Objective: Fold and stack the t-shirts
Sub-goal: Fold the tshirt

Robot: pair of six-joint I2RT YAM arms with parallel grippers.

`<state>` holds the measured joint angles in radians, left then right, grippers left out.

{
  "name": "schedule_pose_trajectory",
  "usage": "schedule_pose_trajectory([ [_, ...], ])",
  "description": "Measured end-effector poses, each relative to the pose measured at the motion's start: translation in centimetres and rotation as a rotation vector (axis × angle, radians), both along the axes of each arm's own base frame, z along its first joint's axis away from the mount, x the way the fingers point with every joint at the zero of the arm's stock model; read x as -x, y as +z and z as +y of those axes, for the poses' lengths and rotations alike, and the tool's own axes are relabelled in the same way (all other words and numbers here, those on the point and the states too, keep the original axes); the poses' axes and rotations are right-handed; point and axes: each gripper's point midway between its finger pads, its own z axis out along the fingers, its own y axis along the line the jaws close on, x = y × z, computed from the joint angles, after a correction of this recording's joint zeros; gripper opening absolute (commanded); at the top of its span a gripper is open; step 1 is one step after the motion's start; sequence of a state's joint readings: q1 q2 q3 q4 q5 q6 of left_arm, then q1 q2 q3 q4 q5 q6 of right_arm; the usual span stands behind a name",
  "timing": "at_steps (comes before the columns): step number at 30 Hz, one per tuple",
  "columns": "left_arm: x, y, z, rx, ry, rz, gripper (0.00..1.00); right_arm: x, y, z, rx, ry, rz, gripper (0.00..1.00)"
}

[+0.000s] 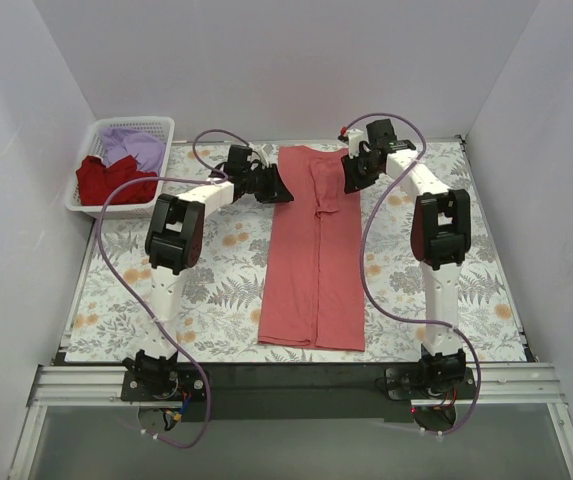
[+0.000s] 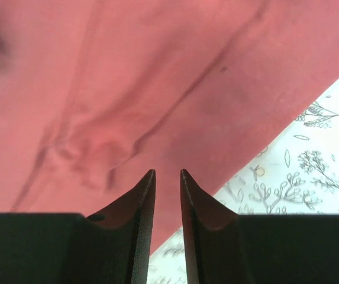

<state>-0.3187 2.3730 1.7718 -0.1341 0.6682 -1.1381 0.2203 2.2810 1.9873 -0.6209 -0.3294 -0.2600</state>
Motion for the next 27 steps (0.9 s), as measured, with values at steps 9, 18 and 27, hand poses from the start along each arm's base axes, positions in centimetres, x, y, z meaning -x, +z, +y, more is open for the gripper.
schedule_pose_trajectory([
  [9,-1.1,-2.5,0.5,-0.032,0.103,0.052,0.2,-4.8,-4.3,-1.8,0.056,-0.075,-0.032,0.25],
  [18,-2.5,-2.5,2.0,-0.032,0.161,0.05,0.18,-6.9,-4.8,-1.0,0.039,-0.112,-0.074,0.31],
  [27,-3.2,-2.4,2.5,-0.018,0.183,0.058,0.23,-8.4,-4.5,0.1,0.063,-0.11,-0.145,0.4],
])
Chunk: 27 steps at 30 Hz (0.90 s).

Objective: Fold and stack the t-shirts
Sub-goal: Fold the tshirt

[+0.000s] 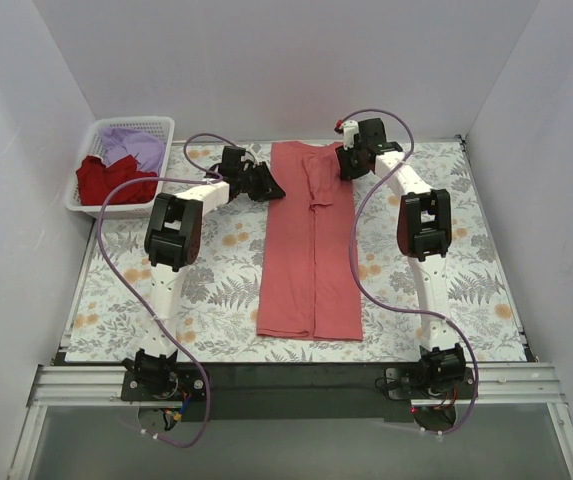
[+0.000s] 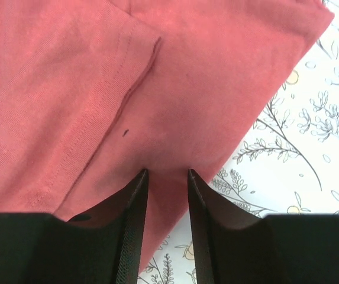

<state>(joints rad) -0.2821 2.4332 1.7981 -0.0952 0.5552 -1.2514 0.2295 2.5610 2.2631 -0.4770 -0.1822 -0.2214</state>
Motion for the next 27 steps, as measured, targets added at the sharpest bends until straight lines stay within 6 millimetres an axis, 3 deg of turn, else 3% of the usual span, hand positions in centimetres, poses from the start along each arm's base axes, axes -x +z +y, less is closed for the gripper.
schedule_pose_trajectory([
  [3,0.0,0.3,-0.2,0.016,-0.009,-0.011,0.26,-0.5,0.3,0.4,0.004,0.01,-0.029,0.42],
  [5,0.0,0.5,-0.2,0.024,-0.024,-0.023,0.35,-0.7,0.5,0.4,0.003,0.009,-0.043,0.48],
  [6,0.0,0.8,-0.3,0.027,-0.036,-0.035,0.41,-0.8,0.5,0.4,0.0,0.009,-0.045,0.57],
  [7,0.0,1.2,-0.2,0.025,-0.047,-0.051,0.53,-0.8,0.8,0.4,-0.006,0.01,-0.049,0.61],
  [9,0.0,2.5,-0.1,0.024,-0.077,-0.092,0.63,-0.3,1.4,0.3,-0.011,0.018,-0.047,0.74],
  [10,0.1,3.3,0.0,0.019,-0.098,-0.122,0.67,0.1,2.4,0.1,-0.018,0.028,-0.053,0.78],
  [11,0.2,4.7,0.1,0.013,-0.122,-0.16,0.79,0.7,3.6,-0.1,-0.022,0.039,-0.062,0.8],
  [14,2.1,9.7,0.9,-0.009,-0.194,-0.278,0.82,3.0,10.1,-0.6,-0.031,0.09,-0.13,0.84],
  [16,4.1,15.0,1.6,-0.022,-0.243,-0.404,0.82,4.6,16.9,-1.1,-0.036,0.131,-0.244,0.85],
  [17,5.6,18.5,2.1,-0.031,-0.273,-0.501,0.82,5.7,20.5,-1.2,-0.034,0.156,-0.311,0.85],
  [19,9.0,23.9,2.9,-0.045,-0.332,-0.661,0.82,9.1,27.5,-1.5,-0.024,0.211,-0.455,0.85],
  [22,14.6,28.2,3.8,-0.069,-0.412,-0.826,0.76,15.4,32.2,-1.4,-0.003,0.299,-0.557,0.8],
  [23,16.6,28.4,4.0,-0.078,-0.446,-0.861,0.75,17.7,32.0,-1.2,0.006,0.331,-0.559,0.79],
  [25,20.7,26.6,4.4,-0.101,-0.528,-0.878,0.73,22.1,29.8,-0.4,0.015,0.403,-0.509,0.77],
  [27,25.4,21.7,4.5,-0.132,-0.635,-0.836,0.71,27.0,24.9,0.5,0.027,0.496,-0.398,0.74],
])
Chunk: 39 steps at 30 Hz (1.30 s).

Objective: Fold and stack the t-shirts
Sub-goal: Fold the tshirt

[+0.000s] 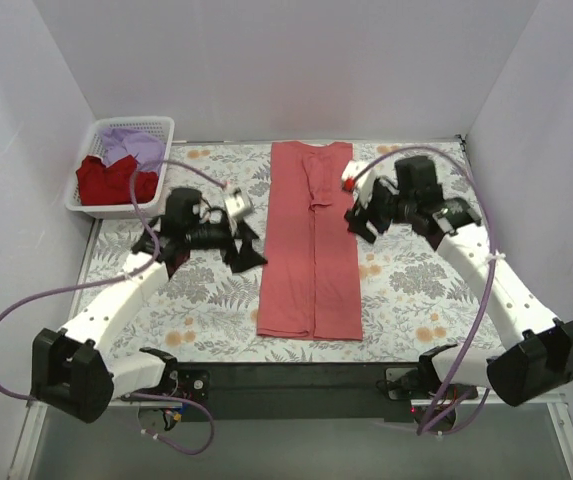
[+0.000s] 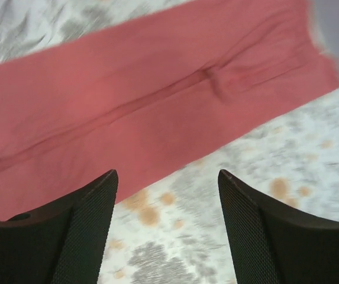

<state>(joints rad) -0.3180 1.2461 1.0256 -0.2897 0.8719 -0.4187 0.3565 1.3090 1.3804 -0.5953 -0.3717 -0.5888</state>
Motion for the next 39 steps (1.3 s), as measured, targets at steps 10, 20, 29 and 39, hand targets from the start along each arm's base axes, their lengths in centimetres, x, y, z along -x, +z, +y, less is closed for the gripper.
schedule_pose_trajectory([
  [10,20.0,-16.2,0.1,-0.29,-0.475,-0.029,0.64,18.2,-20.1,-1.3,0.299,0.296,0.41,0.59],
  [20,18.7,-19.7,-0.7,-0.391,-0.482,-0.111,0.62,21.4,-22.4,0.1,0.357,0.457,0.363,0.59],
  [29,17.5,-20.0,-1.3,-0.401,-0.465,-0.159,0.6,22.6,-24.4,-0.1,0.415,0.514,0.327,0.59],
  [39,16.7,-19.9,-1.5,-0.404,-0.441,-0.19,0.56,22.4,-26.3,-0.3,0.452,0.51,0.324,0.51],
])
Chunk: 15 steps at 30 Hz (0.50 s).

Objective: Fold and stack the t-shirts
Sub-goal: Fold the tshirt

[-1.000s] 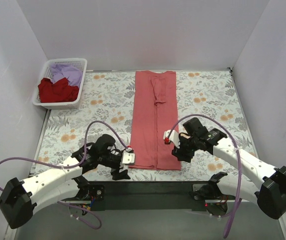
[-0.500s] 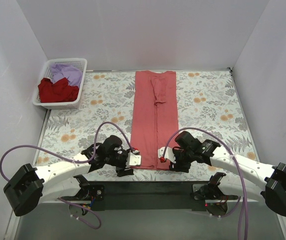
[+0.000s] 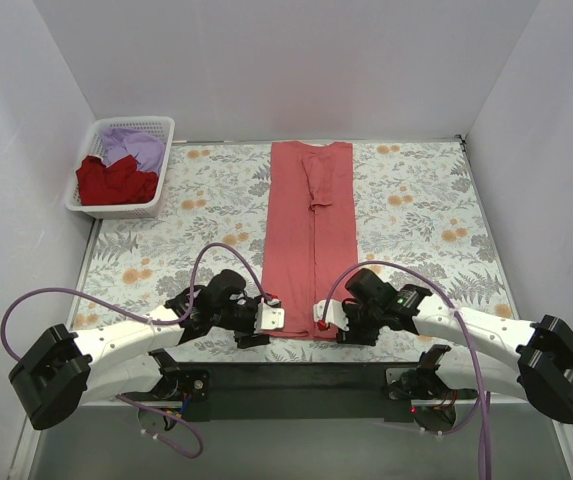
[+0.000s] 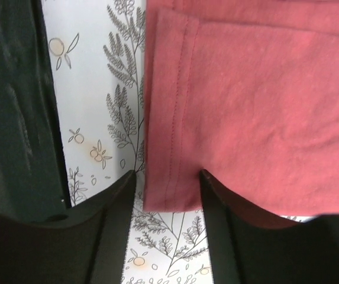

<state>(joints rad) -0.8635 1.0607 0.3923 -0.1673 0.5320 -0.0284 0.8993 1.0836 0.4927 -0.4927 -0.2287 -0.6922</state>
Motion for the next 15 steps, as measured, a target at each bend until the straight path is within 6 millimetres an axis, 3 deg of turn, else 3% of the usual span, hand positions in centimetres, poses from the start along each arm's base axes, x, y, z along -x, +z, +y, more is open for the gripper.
schedule_pose_trajectory([
  [5,-0.2,-0.2,-0.1,0.0,-0.008,-0.015,0.49,-0.7,0.0,0.7,-0.018,-0.003,-0.023,0.25],
  [12,-0.4,-2.6,0.5,-0.076,-0.019,-0.006,0.45,-1.4,-0.2,0.9,-0.02,-0.005,-0.052,0.14],
  [15,-0.8,-2.6,0.1,-0.068,-0.032,-0.031,0.38,-1.5,-0.2,1.0,-0.019,-0.001,-0.058,0.07],
])
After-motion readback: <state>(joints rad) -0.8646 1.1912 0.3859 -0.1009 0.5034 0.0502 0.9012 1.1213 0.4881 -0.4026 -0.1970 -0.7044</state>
